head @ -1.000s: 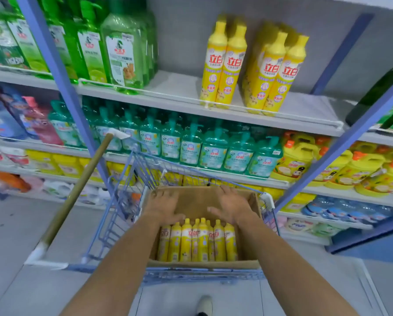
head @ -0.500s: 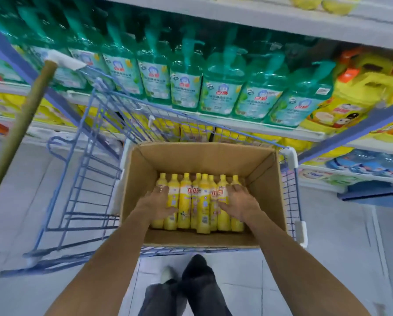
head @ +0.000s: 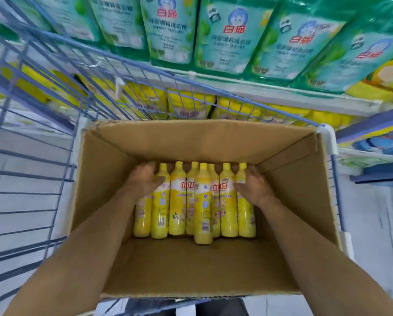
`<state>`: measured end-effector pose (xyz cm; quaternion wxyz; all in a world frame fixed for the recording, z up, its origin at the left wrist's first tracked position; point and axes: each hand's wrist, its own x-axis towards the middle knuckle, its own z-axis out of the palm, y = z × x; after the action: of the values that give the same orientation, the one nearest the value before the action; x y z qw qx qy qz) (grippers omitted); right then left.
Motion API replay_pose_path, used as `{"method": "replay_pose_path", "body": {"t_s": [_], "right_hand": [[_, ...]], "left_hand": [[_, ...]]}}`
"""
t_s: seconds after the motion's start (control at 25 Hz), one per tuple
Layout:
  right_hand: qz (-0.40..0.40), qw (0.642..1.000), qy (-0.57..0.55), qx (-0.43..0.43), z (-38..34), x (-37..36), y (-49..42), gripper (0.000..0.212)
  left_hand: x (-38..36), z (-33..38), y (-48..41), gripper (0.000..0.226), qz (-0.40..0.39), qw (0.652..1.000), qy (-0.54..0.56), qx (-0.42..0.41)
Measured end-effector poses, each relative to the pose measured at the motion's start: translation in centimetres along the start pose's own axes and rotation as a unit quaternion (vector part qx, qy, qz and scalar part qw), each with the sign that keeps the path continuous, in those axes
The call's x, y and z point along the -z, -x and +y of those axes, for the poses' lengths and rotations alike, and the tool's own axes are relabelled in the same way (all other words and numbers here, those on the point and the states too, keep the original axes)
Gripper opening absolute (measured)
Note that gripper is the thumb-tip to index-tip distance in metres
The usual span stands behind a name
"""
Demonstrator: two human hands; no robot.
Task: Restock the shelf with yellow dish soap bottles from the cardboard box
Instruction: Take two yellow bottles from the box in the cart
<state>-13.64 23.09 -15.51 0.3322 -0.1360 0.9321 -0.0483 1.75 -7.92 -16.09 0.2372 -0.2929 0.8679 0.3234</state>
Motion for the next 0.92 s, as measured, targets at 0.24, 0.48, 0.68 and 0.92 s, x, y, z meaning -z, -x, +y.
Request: {"method": "replay_pose_path", "body": {"t_s": [0.24, 0.48, 0.68, 0.92], "right_hand": [[0.031, 0.995, -0.085, -0.048, 1.4, -1.9, -3.9, 0.055], [0.028, 0.983, -0.164, -0.077, 2.3, -1.2, -3.6, 0.058], [0.012, 0.977, -0.206, -0.064, 1.4, 1.7, -0.8, 0.053], [0.023, 0.979, -0.194, 0.050, 0.1, 6.0, 5.4, 0.053]], "left_hand": [[-4.3, 0.0, -5.2, 0.044, 0.022, 0.998, 0.060, 0.023], [-4.1, -0.6, -5.9, 0.043, 0.030, 0.986, 0.147, 0.075], [-1.7, -0.1, -3.5, 0.051, -0.037, 0.960, 0.263, 0.083], [0.2, 1.1, 3.5, 0.047, -0.037, 0.935, 0.353, -0.028]]}}
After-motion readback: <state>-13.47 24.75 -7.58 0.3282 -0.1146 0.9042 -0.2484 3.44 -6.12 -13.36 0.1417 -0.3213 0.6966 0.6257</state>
